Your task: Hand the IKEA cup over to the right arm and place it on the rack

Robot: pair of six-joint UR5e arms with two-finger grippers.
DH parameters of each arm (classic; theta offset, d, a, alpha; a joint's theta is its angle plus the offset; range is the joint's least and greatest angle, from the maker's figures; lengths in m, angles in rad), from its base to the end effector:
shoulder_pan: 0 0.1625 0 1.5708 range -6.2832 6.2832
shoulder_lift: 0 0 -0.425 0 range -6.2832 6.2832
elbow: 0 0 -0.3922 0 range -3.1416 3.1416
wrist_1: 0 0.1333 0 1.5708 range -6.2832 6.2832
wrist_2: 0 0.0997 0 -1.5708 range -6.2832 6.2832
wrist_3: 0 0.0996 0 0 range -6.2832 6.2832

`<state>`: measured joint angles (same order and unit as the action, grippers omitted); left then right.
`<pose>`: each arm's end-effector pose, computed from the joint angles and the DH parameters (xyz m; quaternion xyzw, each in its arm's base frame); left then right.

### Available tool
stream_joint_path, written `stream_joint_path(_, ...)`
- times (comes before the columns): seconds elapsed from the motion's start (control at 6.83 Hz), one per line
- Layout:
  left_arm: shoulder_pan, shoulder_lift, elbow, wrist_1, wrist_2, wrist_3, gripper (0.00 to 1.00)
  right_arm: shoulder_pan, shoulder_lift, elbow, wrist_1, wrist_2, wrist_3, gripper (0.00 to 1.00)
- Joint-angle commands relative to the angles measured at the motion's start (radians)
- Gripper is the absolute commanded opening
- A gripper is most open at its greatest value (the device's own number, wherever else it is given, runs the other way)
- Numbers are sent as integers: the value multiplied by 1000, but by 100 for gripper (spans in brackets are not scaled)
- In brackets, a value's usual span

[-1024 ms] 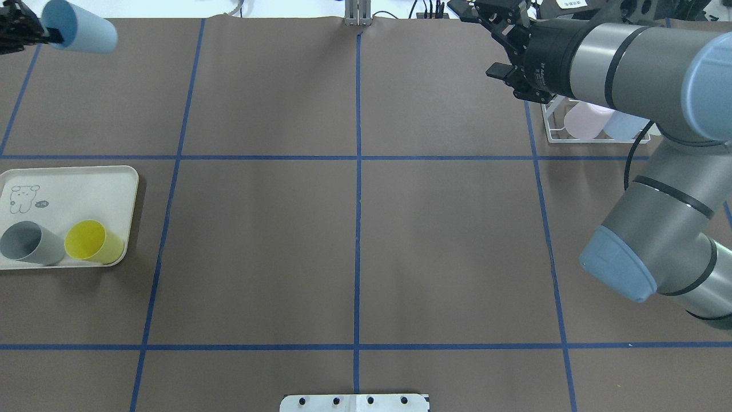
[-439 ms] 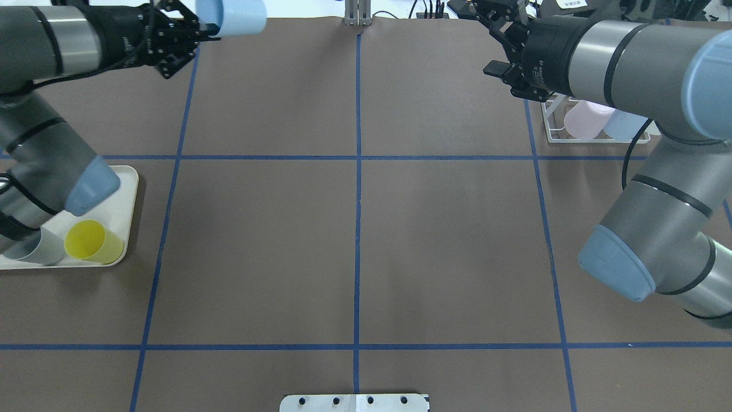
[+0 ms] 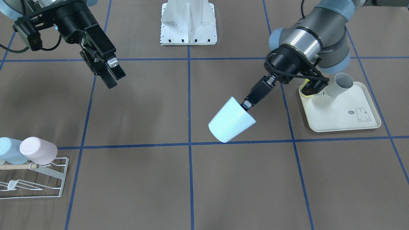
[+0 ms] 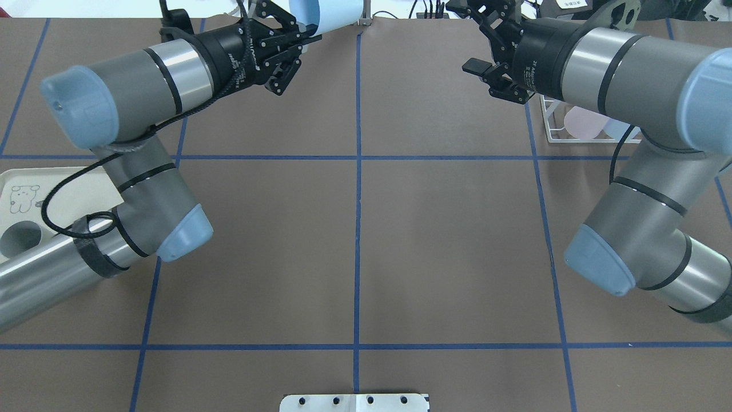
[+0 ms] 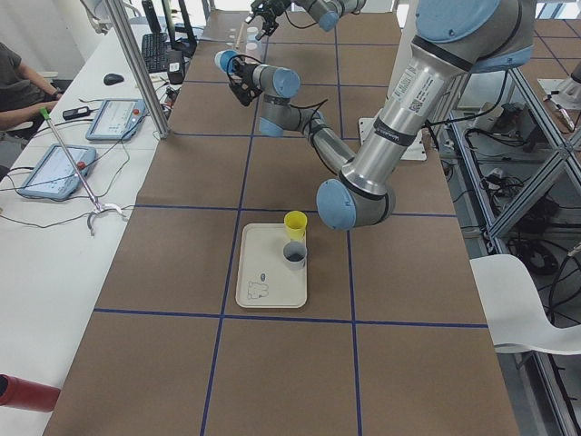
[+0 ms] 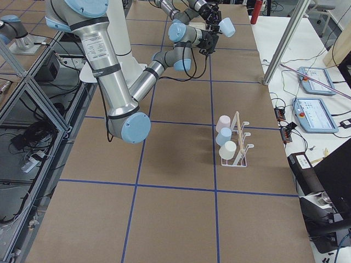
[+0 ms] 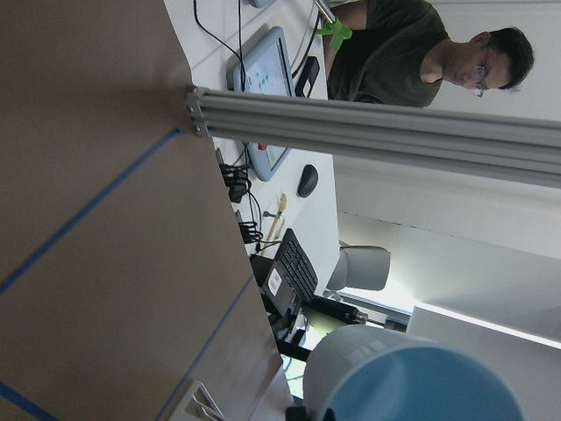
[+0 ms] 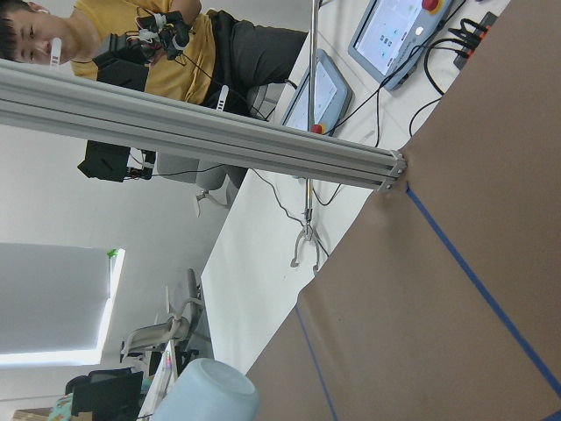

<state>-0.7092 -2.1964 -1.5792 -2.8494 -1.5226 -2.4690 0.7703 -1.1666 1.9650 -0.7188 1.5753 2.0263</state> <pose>0.3845 -0.5119 0.1474 -0.0632 0.8145 -0.4286 0.3859 -0.2894 -0.4659 0.1650 0.1137 -0.7258 0.3889 0.5559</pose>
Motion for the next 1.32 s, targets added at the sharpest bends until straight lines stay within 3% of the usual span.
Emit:
stream_joint_path(0.0, 28, -28, 77, -160, 77, -140, 0, -35, 15, -69, 167, -64, 67, 100)
stream_joint_path(0.44, 27, -28, 91, -192, 99, -231, 0, -158, 75, -119, 217, -231, 92, 100)
stream_joint_path(1.17, 65, -37, 104, -197, 90, -226, 0, -184, 85, -124, 219, -279, 91, 100)
